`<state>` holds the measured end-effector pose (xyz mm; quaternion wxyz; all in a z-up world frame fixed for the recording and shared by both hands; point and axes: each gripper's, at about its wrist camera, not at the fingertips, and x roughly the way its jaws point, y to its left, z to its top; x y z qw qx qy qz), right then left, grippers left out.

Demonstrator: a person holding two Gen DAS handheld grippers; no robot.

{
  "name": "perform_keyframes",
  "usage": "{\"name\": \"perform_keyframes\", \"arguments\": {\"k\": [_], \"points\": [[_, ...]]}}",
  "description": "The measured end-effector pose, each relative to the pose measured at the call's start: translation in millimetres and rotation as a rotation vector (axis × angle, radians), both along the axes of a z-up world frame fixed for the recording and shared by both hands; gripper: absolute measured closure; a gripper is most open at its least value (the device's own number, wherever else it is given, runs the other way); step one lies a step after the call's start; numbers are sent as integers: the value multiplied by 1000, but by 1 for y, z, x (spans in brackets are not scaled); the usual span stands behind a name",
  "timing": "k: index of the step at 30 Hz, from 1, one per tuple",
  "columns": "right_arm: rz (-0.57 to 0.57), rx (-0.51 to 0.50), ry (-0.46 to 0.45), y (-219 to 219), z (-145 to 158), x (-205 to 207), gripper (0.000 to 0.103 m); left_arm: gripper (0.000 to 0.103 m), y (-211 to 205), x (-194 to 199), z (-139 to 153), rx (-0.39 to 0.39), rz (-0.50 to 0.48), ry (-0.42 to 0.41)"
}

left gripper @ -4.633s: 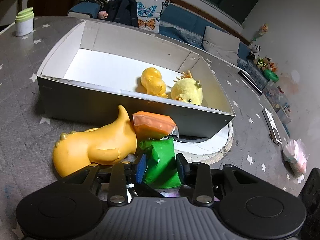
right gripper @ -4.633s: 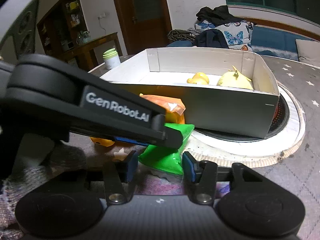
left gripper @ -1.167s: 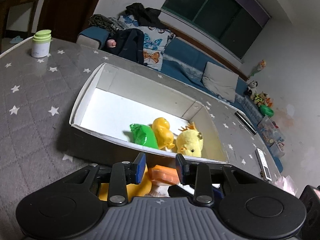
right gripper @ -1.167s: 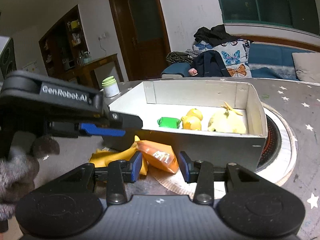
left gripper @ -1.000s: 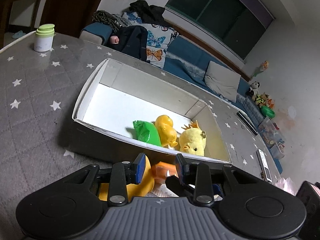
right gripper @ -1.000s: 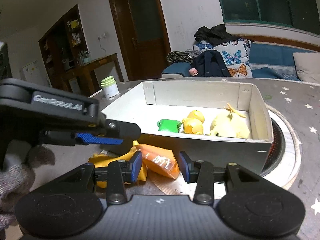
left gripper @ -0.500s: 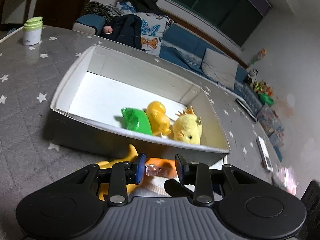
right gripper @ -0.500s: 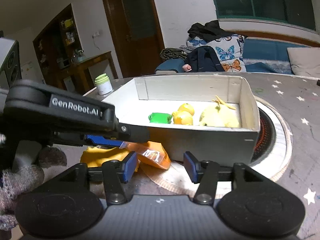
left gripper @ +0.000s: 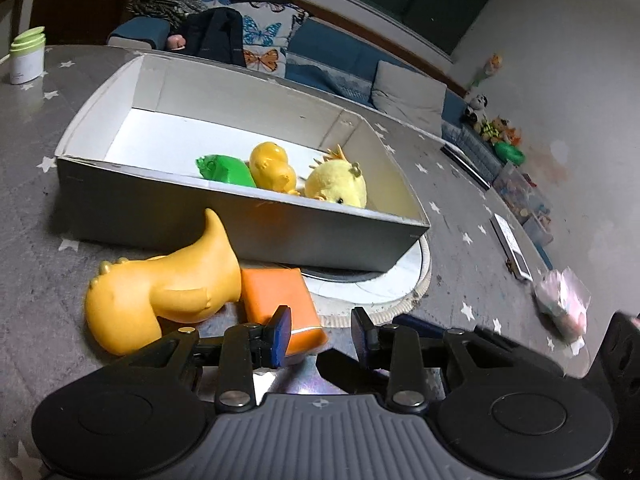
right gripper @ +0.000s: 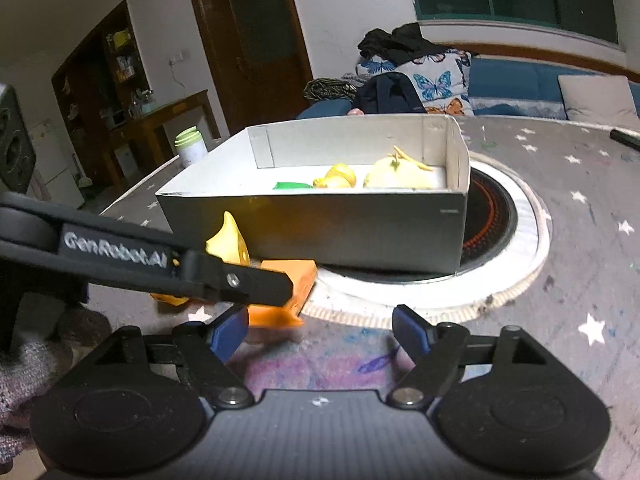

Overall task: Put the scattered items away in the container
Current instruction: 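Close the left tool on the orange block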

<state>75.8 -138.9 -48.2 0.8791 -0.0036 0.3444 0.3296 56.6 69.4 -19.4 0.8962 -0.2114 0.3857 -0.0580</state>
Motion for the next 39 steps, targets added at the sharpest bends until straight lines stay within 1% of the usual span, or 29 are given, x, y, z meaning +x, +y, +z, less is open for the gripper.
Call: {"name": "perform_keyframes", "arguments": {"k": [3, 7, 10, 13, 16, 17, 21, 25, 27, 31, 34, 39], "points": [[11, 6, -3, 4, 0, -2, 22, 67, 5, 0, 3, -2, 31, -11], [39, 4, -10, 14, 2, -7, 22, 67, 12, 5, 1, -20, 71, 12], [58, -4, -18, 21, 1, -9, 22, 66, 14, 9, -3, -41, 65, 32], [71, -15, -27, 28, 2, -9, 22, 66, 17, 12, -7, -52, 94, 39], [86, -27, -37, 35, 2, -9, 24, 66, 21, 15, -10, -81, 116, 59], [89, -32, -40, 37, 1, -9, 26, 66, 22, 15, -12, -90, 120, 64], [98, -48, -36, 44, -3, -7, 37, 66, 25, 19, -17, -113, 113, 86], [88, -51, -30, 46, -6, -4, 43, 67, 23, 21, -17, -102, 83, 88], [82, -50, -25, 46, -7, -2, 48, 67, 22, 22, -17, -100, 69, 90], [66, -52, -16, 42, -10, 1, 48, 66, 17, 23, -18, -100, 52, 101], [64, -61, -30, 42, -11, -2, 49, 66, 15, 22, -22, -105, 58, 117], [68, -59, -46, 39, -7, -9, 50, 66, 8, 14, -14, -86, 52, 95]]}}
